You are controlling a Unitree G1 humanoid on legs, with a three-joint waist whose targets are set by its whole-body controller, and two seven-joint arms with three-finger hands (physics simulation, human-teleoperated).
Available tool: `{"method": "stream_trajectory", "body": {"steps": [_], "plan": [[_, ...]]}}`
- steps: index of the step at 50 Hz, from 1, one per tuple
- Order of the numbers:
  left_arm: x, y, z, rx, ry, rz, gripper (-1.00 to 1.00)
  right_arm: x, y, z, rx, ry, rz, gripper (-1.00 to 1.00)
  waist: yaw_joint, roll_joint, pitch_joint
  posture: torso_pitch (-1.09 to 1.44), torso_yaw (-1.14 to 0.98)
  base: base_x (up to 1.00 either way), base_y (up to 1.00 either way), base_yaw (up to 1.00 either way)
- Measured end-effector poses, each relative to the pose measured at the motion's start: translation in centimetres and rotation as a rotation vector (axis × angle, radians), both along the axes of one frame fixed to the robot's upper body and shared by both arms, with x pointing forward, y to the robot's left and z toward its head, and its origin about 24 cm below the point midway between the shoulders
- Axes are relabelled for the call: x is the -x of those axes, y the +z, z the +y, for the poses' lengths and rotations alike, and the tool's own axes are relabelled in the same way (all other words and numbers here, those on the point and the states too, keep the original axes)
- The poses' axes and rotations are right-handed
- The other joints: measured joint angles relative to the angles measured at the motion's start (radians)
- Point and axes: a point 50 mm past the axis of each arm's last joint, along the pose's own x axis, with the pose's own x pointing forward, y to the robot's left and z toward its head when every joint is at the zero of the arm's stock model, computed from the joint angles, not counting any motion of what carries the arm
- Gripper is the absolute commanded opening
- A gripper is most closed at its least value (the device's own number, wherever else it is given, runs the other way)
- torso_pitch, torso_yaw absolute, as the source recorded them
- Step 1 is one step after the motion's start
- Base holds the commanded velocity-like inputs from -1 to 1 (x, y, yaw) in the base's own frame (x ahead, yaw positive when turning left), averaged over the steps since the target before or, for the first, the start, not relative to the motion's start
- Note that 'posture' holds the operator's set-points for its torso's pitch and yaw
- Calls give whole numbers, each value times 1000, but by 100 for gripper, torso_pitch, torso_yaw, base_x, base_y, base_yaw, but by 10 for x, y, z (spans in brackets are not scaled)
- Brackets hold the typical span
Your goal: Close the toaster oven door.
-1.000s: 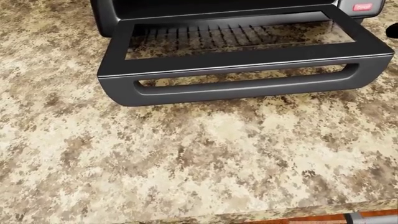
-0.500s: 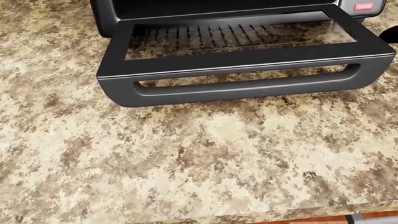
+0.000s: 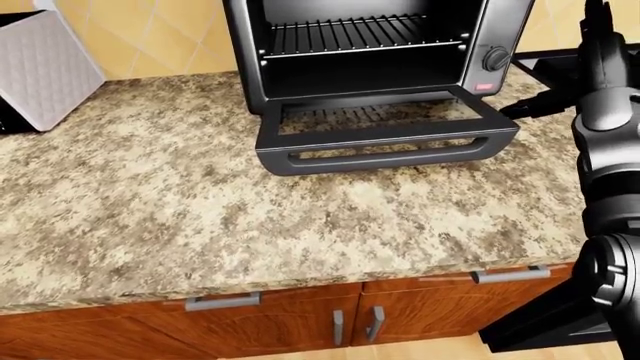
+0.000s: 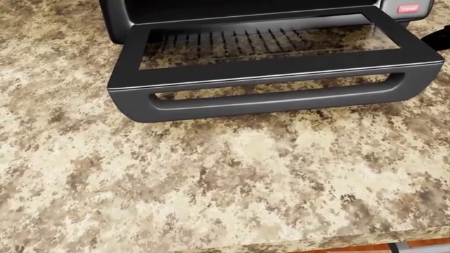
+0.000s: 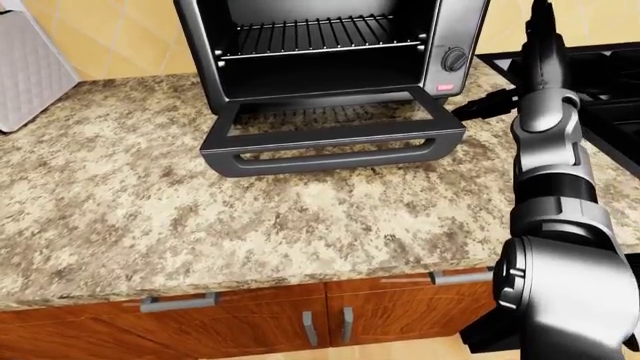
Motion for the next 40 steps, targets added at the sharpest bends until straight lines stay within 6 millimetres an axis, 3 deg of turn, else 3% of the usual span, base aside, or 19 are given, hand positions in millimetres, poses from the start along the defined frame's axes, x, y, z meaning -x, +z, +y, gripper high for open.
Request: {"method": "stream_trajectory", "body": {"steps": [22,40], "plan": [[0,-1,1,1,1,2,100,-8,-14,19,37,69,33,100,0,2,0,0,0,0,0,0],[0,-2,1,1,3,4,100,-15,-17,32,-31,121,44,100,-8,8,1,0,0,0,0,0]]}}
